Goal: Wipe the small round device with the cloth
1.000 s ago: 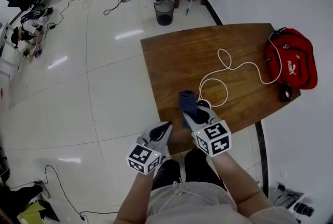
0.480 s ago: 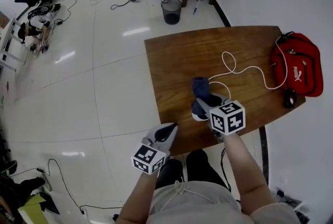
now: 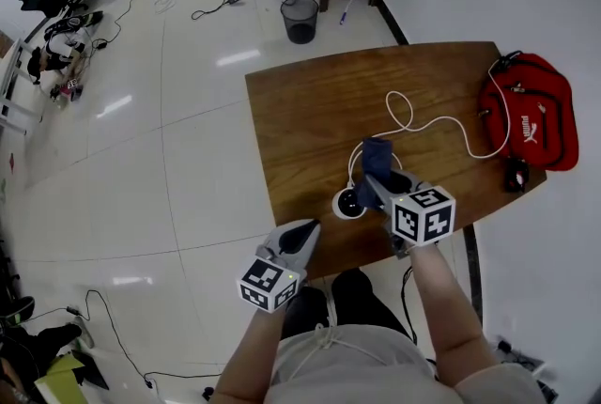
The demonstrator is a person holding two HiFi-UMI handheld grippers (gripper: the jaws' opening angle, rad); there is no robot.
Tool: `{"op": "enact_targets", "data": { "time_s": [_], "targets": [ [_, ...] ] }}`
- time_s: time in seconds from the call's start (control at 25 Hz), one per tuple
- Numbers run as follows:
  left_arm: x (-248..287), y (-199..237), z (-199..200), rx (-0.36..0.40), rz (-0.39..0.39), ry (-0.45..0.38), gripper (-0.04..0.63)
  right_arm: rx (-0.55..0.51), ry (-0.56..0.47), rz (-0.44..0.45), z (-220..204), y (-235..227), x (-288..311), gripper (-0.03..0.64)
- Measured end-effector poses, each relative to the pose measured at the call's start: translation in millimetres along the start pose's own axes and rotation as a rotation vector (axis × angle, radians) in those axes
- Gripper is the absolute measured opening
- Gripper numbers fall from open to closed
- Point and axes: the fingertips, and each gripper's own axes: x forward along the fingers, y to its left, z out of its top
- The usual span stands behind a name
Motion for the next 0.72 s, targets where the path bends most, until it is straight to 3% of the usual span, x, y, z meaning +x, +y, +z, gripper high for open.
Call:
{"op": "enact_targets", "data": {
  "time_s": [0.12, 0.24, 0.44, 0.72],
  "targets": [
    [0, -4, 0, 0.0, -0.003, -0.001, 0.005, -0.038, -0.046, 0.1, 11, 40, -7, 0.109],
    [-3, -6, -2, 0.0, -0.003, 0.002, 0.006, -0.097, -0.027, 0.182, 2, 80, -1, 0.109],
    [-10, -2, -7, -0.004, 0.003, 0.01, 0.006, -0.156, -0.013, 0.13, -24, 87, 7, 0.109],
    [-3, -7, -21, -0.022, -0.022, 0.033, 0.006, -0.011, -0.07, 0.075, -44, 43, -21, 0.109]
  ]
}}
